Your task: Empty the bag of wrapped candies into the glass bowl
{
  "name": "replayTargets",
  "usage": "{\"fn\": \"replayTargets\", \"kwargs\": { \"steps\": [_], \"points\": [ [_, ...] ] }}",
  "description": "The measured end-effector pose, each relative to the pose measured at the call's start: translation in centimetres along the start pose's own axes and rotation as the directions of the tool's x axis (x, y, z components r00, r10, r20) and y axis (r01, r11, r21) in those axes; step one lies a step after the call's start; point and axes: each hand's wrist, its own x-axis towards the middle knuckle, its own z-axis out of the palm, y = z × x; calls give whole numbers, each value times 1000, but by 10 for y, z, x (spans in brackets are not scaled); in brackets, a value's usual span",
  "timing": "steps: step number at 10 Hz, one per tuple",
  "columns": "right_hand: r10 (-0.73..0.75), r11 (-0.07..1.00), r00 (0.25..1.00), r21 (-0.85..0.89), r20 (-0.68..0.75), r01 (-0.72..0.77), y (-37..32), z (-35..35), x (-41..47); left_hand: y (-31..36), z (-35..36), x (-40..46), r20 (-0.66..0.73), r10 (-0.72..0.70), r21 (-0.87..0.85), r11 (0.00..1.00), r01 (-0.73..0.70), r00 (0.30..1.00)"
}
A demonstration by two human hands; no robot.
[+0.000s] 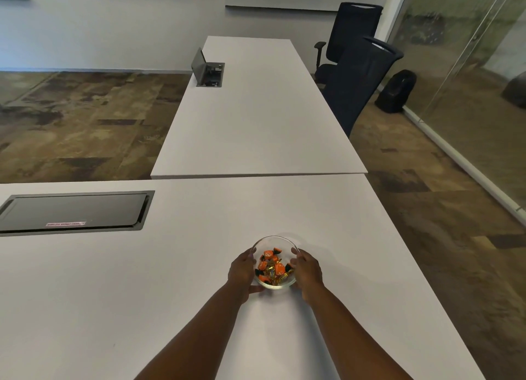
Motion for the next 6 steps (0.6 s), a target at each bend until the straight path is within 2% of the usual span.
{"fn": "replayTargets", "kwargs": {
  "steps": [5,6],
  "points": [
    [35,999,999,20,28,-36,-1,-5,3,4,-6,2,-9,-44,-26,999,44,999],
    [40,997,997,-59,-61,-43,-7,-12,2,9,-13,3,-180,12,50,999,-3,984]
  ]
}}
